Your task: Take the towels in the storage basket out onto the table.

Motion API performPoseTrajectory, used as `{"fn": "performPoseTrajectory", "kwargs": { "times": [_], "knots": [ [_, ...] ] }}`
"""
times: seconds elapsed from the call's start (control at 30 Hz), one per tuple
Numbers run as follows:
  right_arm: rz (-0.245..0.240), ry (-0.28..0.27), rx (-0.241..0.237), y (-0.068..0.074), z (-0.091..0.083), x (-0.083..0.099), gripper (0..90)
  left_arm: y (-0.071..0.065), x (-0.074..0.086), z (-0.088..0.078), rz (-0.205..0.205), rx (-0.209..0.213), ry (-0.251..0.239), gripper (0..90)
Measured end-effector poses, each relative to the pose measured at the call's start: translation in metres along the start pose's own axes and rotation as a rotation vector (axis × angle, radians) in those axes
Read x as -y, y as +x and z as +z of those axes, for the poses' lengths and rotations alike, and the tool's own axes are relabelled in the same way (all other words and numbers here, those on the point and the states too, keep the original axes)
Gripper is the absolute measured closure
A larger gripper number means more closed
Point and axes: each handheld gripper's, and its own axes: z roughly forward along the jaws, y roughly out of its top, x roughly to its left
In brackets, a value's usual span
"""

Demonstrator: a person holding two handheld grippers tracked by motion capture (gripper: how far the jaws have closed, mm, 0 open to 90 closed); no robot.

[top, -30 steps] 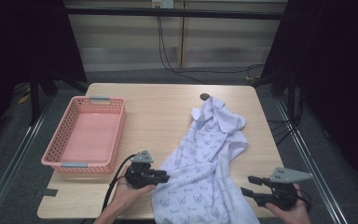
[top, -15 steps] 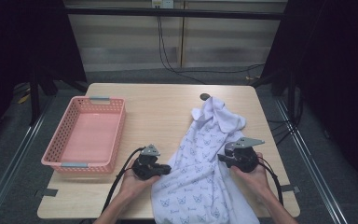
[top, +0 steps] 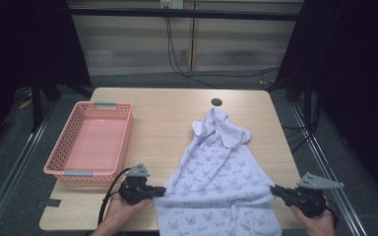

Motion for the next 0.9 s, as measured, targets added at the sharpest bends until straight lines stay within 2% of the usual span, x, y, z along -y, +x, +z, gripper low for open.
{"fn": "performPoseTrajectory", "kwargs": {
  "times": [0.03, 0.1, 0.2, 0.3, 0.33, 0.4, 0.53, 0.57, 0.67, 0.7, 0.73, 0.8, 0.87, 0.9],
  "knots": [
    [-0.007, 0.008, -0.007, 0.003, -0.004, 0.002, 78.0, -0.005, 0.004, -0.004, 0.013, -0.005, -0.001, 89.2],
    [-0.014, 0.006, -0.012, 0.009, -0.009, 0.005, 63.5, -0.01, 0.008, -0.009, 0.0, 0.017, -0.023, 89.1],
    [-0.018, -0.01, 0.004, 0.012, -0.011, 0.004, 52.0, -0.008, 0.007, -0.014, -0.006, 0.028, -0.055, 87.3],
    [-0.033, -0.022, -0.002, 0.011, -0.004, -0.002, 52.1, -0.004, 0.0, -0.007, -0.001, 0.018, -0.056, 79.4],
    [-0.037, -0.018, -0.012, 0.009, 0.001, -0.005, 52.8, -0.001, -0.004, -0.003, 0.004, 0.022, -0.054, 76.9],
    [-0.043, -0.009, -0.013, 0.006, 0.014, -0.012, 53.3, 0.005, -0.013, 0.005, -0.004, 0.002, -0.057, 71.7],
    [-0.067, -0.007, -0.022, 0.0, 0.037, -0.031, 55.6, 0.021, -0.032, 0.024, -0.01, -0.009, -0.059, 69.5],
    [-0.064, -0.008, -0.025, -0.001, 0.043, -0.035, 55.8, 0.024, -0.037, 0.03, -0.007, -0.024, -0.064, 69.4],
    [-0.072, 0.005, -0.034, -0.003, 0.06, -0.046, 55.7, 0.033, -0.049, 0.042, -0.02, -0.031, -0.084, 67.8],
    [-0.093, 0.016, -0.032, -0.002, 0.064, -0.049, 55.6, 0.036, -0.051, 0.046, -0.023, -0.029, -0.091, 66.5],
    [-0.107, 0.02, -0.016, 0.0, 0.068, -0.052, 55.4, 0.038, -0.054, 0.05, -0.038, -0.035, -0.082, 64.5],
    [-0.098, 0.015, -0.036, 0.0, 0.073, -0.055, 55.0, 0.039, -0.057, 0.059, -0.027, -0.066, -0.058, 58.0],
    [-0.11, 0.024, -0.047, 0.001, 0.077, -0.057, 53.9, 0.041, -0.057, 0.065, -0.017, -0.07, -0.033, 60.9],
    [-0.118, 0.033, -0.05, 0.001, 0.079, -0.057, 53.4, 0.04, -0.056, 0.067, -0.02, -0.068, -0.017, 68.5]
  ]
}}
